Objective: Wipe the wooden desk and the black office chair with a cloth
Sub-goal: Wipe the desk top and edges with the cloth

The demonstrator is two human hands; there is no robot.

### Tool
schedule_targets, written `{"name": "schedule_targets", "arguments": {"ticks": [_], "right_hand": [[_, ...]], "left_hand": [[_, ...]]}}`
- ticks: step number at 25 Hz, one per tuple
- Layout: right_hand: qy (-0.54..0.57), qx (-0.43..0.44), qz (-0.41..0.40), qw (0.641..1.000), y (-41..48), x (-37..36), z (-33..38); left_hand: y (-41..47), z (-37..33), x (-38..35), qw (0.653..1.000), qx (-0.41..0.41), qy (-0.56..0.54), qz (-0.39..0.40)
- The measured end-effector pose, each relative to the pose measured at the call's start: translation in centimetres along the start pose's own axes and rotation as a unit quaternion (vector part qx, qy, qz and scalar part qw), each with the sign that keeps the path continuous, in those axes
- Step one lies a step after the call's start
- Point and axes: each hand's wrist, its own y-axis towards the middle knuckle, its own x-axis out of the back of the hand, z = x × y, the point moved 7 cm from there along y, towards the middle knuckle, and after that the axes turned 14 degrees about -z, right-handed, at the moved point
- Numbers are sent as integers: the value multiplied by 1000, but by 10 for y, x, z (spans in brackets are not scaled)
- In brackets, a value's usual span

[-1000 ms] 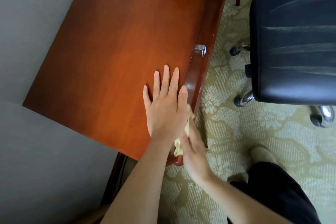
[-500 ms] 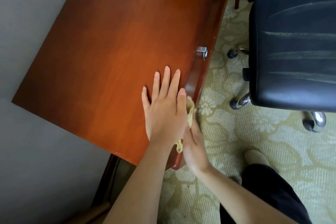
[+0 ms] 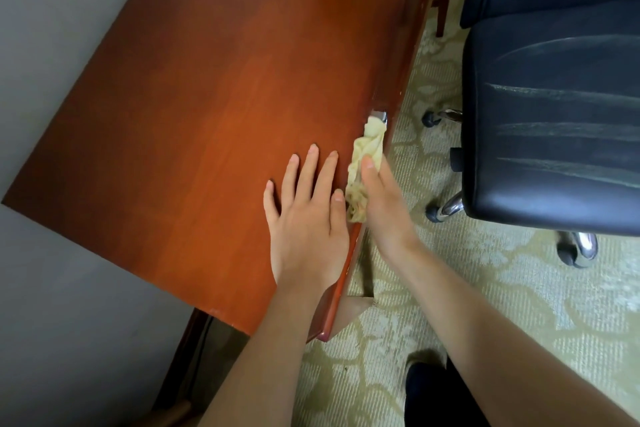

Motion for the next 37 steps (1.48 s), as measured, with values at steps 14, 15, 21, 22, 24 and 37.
{"name": "schedule_targets", "arguments": {"ticks": [14, 15, 21, 22, 24, 37], "right_hand": [[-424, 242, 13, 872, -32, 34, -92], [-386, 196, 15, 901, -19, 33, -92], [-148, -47, -94, 983, 46, 25, -82], [-112, -91, -88, 986, 52, 24, -83], [-59, -145, -85, 984, 66, 24, -78], [-76, -25, -44, 996, -58, 9, -112]], "left_hand": [[1, -1, -1, 999, -9, 35, -10], [2, -2, -1, 999, -8, 34, -12], [1, -2, 0, 999, -4, 35, -19], [2, -2, 0, 999, -4, 34, -19], [3, -2, 0, 999, -4, 33, -20], [3, -2, 1, 999, 1, 32, -9]]}}
